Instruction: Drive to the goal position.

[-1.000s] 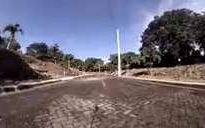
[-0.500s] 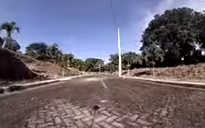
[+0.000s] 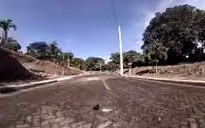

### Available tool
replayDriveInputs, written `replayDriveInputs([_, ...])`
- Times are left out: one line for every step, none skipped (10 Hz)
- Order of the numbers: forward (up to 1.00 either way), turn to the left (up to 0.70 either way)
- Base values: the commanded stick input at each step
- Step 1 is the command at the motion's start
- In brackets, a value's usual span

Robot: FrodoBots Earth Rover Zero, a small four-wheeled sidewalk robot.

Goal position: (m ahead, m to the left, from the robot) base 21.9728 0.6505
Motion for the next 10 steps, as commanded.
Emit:
replayDriveInputs([1.00, 0.00])
replayDriveInputs([1.00, 0.00])
replayDriveInputs([1.00, 0.00])
replayDriveInputs([1.00, 0.00])
replayDriveInputs([1.00, 0.00])
replayDriveInputs([1.00, 0.00])
replayDriveInputs([1.00, 0.00])
replayDriveInputs([1.00, 0.00])
replayDriveInputs([1.00, 0.00])
replayDriveInputs([1.00, 0.00])
